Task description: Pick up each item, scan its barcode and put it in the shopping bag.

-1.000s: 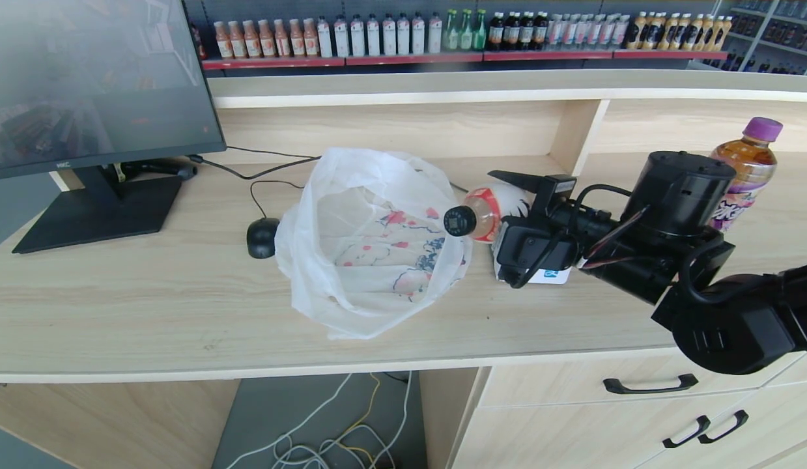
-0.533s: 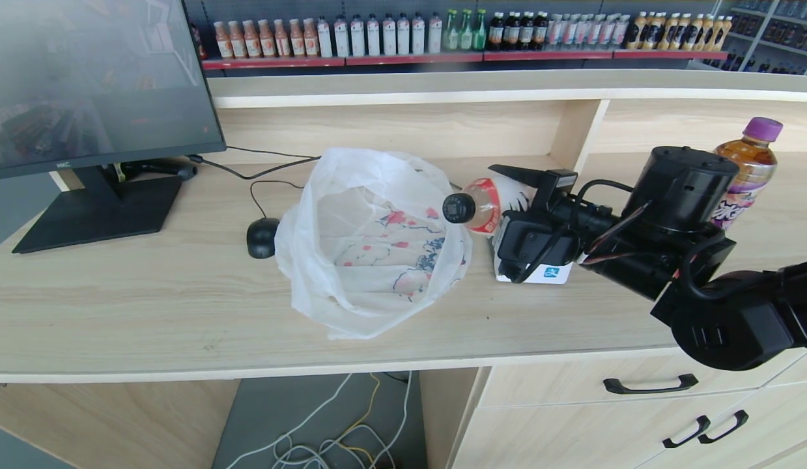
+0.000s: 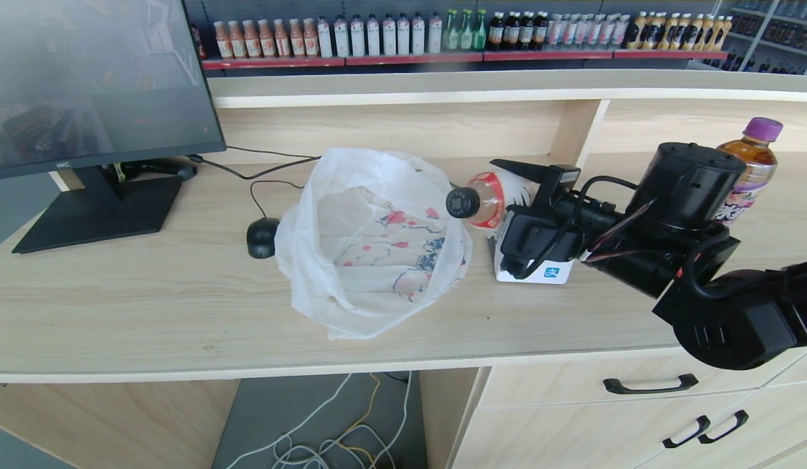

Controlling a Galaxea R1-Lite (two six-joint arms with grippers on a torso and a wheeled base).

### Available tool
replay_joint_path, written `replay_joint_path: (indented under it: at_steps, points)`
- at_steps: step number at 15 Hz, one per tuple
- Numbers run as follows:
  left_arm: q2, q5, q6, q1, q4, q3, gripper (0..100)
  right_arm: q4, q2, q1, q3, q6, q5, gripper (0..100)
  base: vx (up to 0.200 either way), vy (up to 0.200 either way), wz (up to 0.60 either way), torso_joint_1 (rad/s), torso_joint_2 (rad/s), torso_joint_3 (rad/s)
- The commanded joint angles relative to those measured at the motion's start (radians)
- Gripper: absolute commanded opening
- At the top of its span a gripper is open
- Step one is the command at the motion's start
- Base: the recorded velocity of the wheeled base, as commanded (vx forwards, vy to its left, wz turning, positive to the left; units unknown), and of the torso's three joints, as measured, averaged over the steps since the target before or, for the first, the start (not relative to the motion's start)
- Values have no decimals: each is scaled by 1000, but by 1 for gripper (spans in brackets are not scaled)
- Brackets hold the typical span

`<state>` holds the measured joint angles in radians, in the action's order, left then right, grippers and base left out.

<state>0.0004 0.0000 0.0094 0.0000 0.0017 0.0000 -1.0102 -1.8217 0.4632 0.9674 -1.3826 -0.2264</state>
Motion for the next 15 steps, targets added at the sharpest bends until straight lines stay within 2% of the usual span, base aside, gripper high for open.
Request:
replay_joint_path:
  at_steps: [1, 8, 15]
  points:
    - [0, 0, 0, 0, 0, 0, 100, -2, 24, 0, 5, 11, 2, 0, 0, 0, 0, 0, 0, 0]
    - [0, 0, 0, 0, 0, 0, 100, -5, 81, 2, 25, 140, 18, 0, 0, 0, 0, 0, 0, 0]
    - [0, 0, 0, 0, 0, 0, 100, -74, 85, 3, 16, 427, 111, 0, 0, 0, 0, 0, 0, 0]
